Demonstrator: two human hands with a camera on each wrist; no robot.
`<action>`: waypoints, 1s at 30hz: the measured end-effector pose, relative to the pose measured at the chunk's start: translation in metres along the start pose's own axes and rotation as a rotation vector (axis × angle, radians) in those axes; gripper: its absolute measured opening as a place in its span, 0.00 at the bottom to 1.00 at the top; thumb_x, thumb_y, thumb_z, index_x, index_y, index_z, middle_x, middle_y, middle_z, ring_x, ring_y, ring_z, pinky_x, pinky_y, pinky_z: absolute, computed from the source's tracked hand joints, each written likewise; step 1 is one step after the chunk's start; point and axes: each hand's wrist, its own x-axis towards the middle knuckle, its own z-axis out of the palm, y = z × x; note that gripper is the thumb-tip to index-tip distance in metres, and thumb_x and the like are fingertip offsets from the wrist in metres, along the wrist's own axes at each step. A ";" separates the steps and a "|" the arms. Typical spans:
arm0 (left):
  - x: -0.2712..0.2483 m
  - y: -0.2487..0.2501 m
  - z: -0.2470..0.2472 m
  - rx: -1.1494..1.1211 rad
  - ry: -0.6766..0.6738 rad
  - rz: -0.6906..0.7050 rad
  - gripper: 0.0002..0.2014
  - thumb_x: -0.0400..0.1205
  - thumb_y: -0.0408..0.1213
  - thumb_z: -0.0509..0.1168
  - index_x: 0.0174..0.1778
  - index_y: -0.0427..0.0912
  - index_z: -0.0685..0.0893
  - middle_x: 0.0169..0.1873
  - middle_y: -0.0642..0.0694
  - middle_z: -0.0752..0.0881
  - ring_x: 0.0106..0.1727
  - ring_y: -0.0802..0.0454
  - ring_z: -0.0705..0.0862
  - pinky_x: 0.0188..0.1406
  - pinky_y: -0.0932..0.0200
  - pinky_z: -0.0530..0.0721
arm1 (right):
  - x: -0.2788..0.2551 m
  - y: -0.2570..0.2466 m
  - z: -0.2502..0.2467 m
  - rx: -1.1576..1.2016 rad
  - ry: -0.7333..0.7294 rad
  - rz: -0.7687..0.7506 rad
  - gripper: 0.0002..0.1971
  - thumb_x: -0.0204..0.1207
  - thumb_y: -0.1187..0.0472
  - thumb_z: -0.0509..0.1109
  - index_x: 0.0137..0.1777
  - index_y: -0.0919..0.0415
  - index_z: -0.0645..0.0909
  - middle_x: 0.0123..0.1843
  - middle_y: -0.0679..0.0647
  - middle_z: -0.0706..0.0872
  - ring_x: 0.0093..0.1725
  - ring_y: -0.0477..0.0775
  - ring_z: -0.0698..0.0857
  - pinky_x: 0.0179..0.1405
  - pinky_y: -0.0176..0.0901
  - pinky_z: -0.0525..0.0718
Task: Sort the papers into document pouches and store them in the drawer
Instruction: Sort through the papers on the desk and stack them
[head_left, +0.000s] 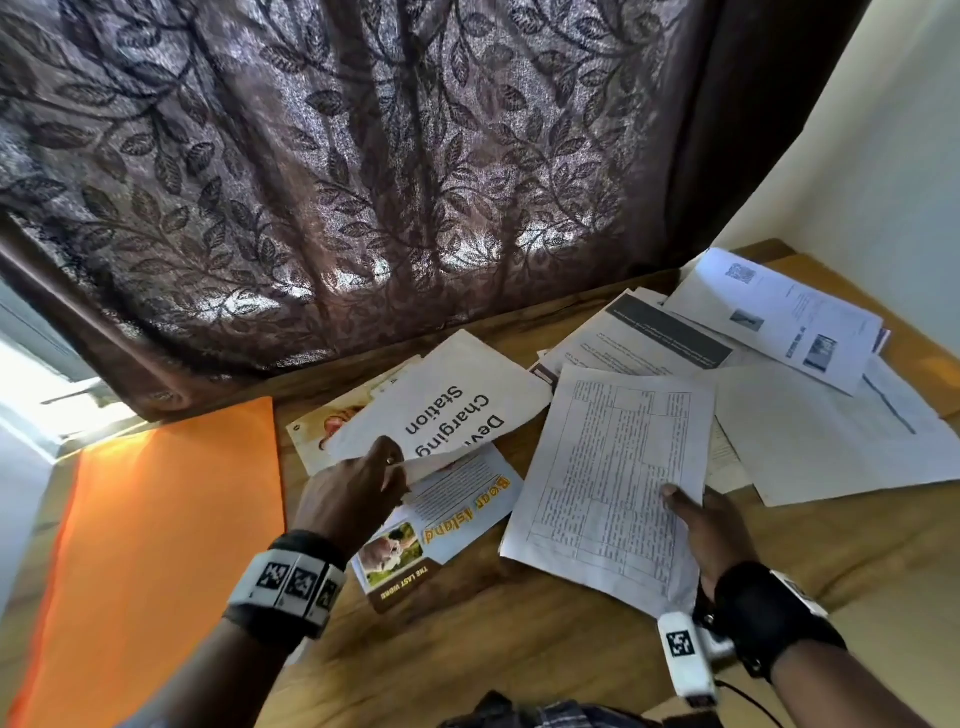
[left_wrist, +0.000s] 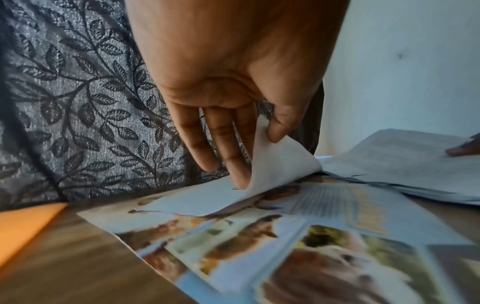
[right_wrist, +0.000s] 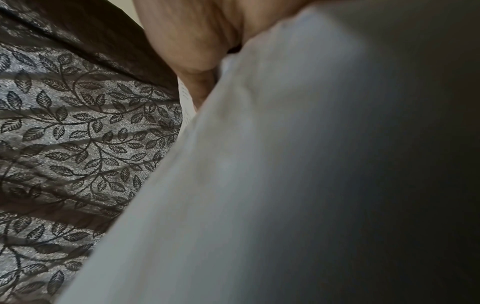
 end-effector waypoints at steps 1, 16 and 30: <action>-0.003 0.005 0.002 -0.062 0.010 -0.030 0.10 0.87 0.48 0.59 0.62 0.52 0.76 0.40 0.51 0.91 0.29 0.52 0.84 0.21 0.63 0.73 | 0.000 0.000 -0.001 0.003 0.003 0.001 0.07 0.82 0.62 0.70 0.56 0.58 0.88 0.51 0.56 0.93 0.53 0.58 0.90 0.52 0.51 0.85; -0.031 0.095 0.040 -0.235 -0.008 0.316 0.16 0.87 0.50 0.57 0.70 0.61 0.79 0.51 0.48 0.92 0.48 0.46 0.92 0.43 0.52 0.86 | -0.007 -0.006 0.009 -0.078 -0.007 -0.058 0.05 0.81 0.60 0.72 0.54 0.57 0.88 0.48 0.54 0.93 0.48 0.54 0.90 0.44 0.45 0.84; -0.033 0.137 0.044 -0.366 0.186 0.567 0.13 0.83 0.42 0.60 0.64 0.53 0.77 0.35 0.48 0.92 0.26 0.47 0.88 0.18 0.54 0.85 | -0.017 -0.002 0.012 -0.069 -0.018 -0.093 0.08 0.83 0.63 0.69 0.58 0.58 0.86 0.50 0.52 0.92 0.50 0.52 0.90 0.42 0.41 0.84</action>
